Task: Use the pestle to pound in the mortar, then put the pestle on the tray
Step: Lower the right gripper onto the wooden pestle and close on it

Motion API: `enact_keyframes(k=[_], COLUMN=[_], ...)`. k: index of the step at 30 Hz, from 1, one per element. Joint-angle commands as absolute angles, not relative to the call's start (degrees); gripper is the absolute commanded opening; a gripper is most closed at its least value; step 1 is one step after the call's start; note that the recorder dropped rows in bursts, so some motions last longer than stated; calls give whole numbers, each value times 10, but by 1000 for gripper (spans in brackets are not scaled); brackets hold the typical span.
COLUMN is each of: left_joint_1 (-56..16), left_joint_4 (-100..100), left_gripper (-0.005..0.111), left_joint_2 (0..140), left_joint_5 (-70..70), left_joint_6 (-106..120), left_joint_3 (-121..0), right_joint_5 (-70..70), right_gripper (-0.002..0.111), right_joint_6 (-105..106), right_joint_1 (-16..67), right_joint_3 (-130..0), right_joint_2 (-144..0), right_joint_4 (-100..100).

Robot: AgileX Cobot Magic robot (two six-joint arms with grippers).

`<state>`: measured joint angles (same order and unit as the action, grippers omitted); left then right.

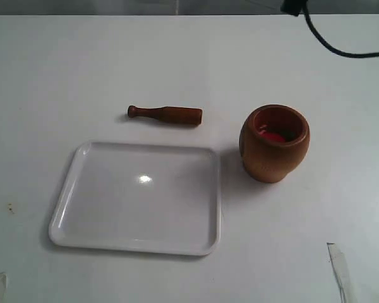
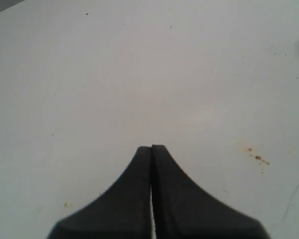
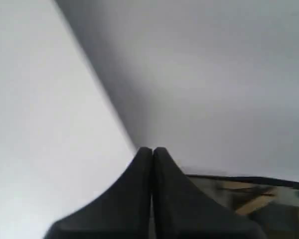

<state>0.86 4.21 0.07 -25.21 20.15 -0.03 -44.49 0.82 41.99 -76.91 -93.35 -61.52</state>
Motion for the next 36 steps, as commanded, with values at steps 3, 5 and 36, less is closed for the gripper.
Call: enact_keyframes(k=[3,5,36], left_joint_1=[4,4,4], left_joint_4=[38,38,38], left_gripper=[0,0,0], left_joint_2=[0,0,0], left_joint_5=[-250,-250,-250], left_joint_6=[197,197,197], left_joint_3=[0,0,0], right_joint_5=[-653,-699,-518], right_gripper=[0,0,53], right_joint_6=[433,437,567], right_joint_1=[380,386,491], right_joint_3=[-990,-1033,-1107], right_joint_2=[-1034,-1060,-1324], right_joint_4=[-4,22,82])
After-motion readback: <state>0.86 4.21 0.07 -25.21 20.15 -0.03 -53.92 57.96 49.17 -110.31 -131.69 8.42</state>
